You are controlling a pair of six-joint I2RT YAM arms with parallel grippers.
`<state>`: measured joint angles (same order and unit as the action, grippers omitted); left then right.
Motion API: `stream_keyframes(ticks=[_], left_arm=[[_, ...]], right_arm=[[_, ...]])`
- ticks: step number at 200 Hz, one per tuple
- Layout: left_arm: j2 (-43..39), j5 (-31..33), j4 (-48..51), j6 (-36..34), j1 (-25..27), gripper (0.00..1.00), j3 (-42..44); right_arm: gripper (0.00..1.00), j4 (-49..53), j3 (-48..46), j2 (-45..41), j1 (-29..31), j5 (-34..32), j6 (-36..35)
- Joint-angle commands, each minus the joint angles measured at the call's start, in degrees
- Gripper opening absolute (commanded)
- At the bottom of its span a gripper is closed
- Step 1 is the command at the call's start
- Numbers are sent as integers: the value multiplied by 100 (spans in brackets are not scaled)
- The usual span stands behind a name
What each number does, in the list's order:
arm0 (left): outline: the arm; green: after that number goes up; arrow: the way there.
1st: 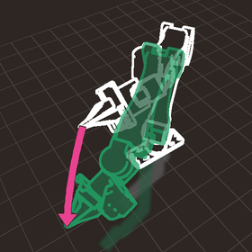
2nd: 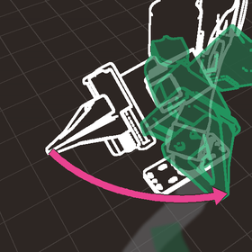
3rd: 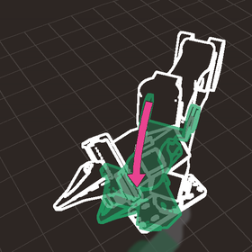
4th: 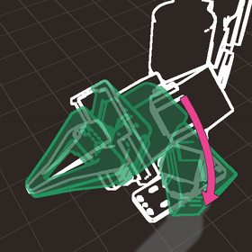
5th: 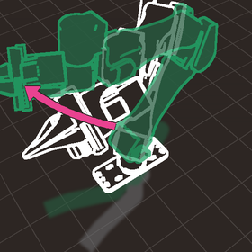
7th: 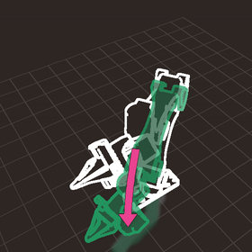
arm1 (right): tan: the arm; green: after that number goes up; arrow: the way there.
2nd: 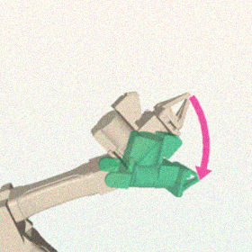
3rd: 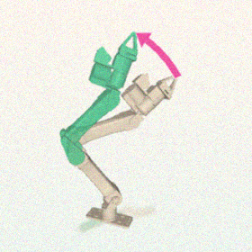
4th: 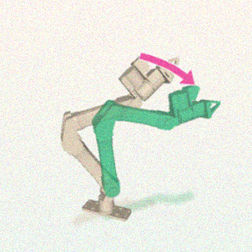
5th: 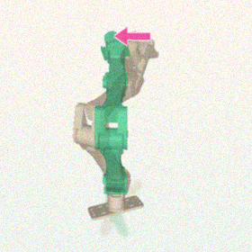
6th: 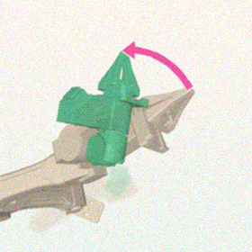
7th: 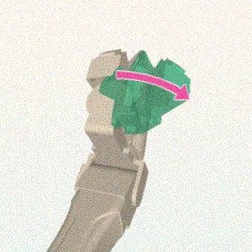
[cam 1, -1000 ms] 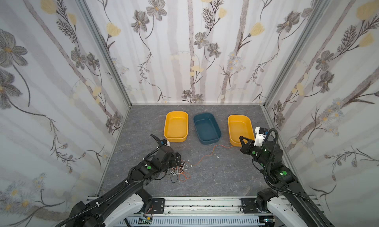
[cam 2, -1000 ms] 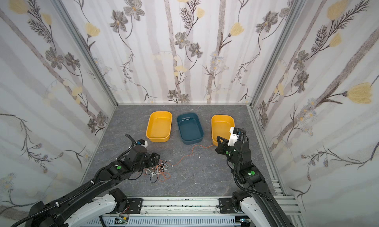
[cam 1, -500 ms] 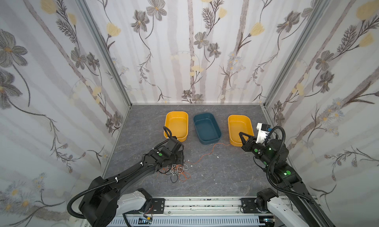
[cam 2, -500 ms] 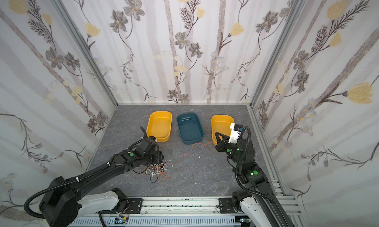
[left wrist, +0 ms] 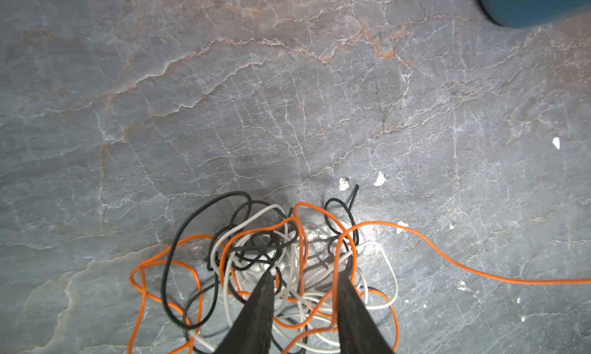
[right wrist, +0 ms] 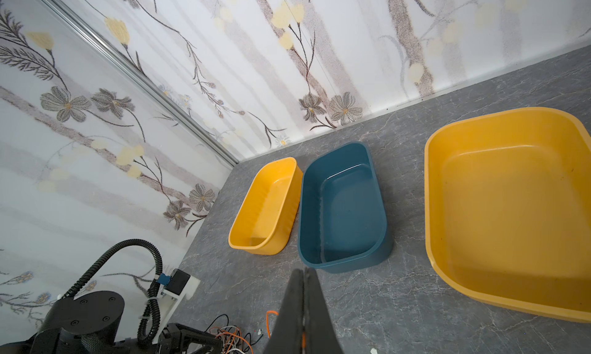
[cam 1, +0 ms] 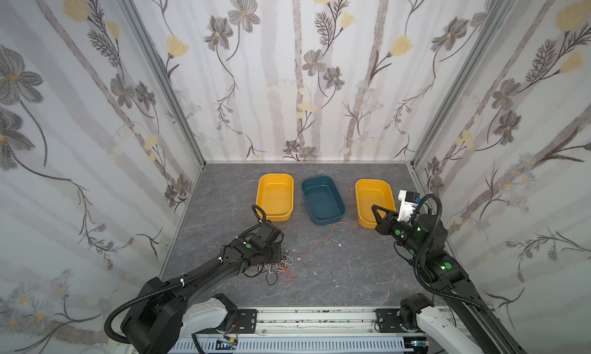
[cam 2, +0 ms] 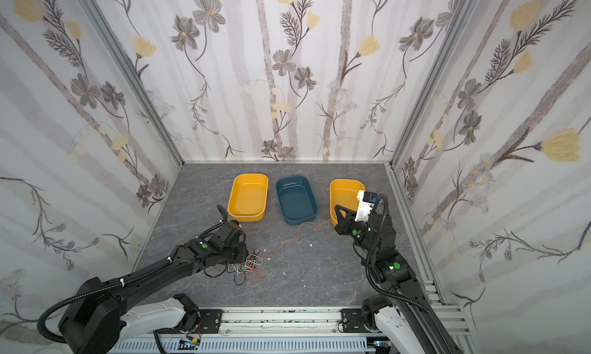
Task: Untangle the cables
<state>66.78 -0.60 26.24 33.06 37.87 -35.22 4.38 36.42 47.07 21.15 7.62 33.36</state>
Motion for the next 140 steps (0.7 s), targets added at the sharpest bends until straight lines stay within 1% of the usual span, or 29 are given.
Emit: stream_keyframes(ticks=[1, 26, 42, 51, 70, 110, 140], left_arm=[[12, 78, -210, 34, -22, 29, -34], [57, 113, -194, -21, -18, 13, -162], [25, 100, -160, -69, -24, 6, -247], [-27, 97, -148, -71, -25, 4, -272], [-199, 104, -64, -38, -24, 2, -373], [-669, 45, 243, -45, -23, 2, -803], [-940, -104, 227, -20, -23, 2, -1091]], right_arm=[[0, -207, -25, -2, -5, 6, -19], [0, -257, -132, -22, 1, 18, -22], [0, -297, -202, -14, -2, 32, -14], [0, -316, -258, -9, -1, 53, -15], [0, -402, -389, -12, -4, 64, 17], [0, -647, -646, 107, -3, 249, 107], [0, -882, -777, 234, 28, 422, 235]])
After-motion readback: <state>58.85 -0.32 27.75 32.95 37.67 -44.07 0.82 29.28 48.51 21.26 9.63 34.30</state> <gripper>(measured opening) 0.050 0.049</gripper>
